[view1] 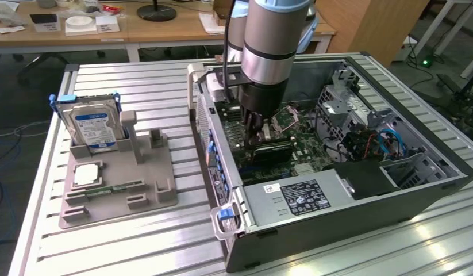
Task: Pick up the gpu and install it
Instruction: 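Press down on the gpu until it lock into place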
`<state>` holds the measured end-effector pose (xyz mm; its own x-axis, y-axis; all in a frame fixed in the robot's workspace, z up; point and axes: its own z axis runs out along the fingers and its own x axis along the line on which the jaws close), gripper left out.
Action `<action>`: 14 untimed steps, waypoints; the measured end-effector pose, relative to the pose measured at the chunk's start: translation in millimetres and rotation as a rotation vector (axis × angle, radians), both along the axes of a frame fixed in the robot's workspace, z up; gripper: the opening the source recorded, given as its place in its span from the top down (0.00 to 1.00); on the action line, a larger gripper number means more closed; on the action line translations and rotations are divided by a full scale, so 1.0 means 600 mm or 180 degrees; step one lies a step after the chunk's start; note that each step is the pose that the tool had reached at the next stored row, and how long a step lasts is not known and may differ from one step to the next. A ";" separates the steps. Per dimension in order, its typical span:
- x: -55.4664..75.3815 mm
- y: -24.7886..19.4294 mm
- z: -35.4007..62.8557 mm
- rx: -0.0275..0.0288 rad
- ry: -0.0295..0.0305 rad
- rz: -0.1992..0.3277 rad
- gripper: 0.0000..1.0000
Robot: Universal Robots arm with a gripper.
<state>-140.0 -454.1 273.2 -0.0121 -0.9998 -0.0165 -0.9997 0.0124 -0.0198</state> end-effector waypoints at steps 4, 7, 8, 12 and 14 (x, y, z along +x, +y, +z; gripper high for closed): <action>0.000 0.0002 -0.003 0.0000 0.0001 0.0000 0.90; 0.000 0.0002 -0.008 0.0000 0.0006 0.0000 0.90; 0.000 0.0002 -0.009 0.0000 0.0008 0.0000 0.90; 0.000 0.0001 -0.016 -0.0004 0.0025 0.0001 0.90; 0.000 -0.0001 -0.021 -0.0009 0.0037 0.0001 0.90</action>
<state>-140.0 -454.2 260.4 -0.0118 -0.9998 -0.0137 -0.9999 0.0119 -0.0082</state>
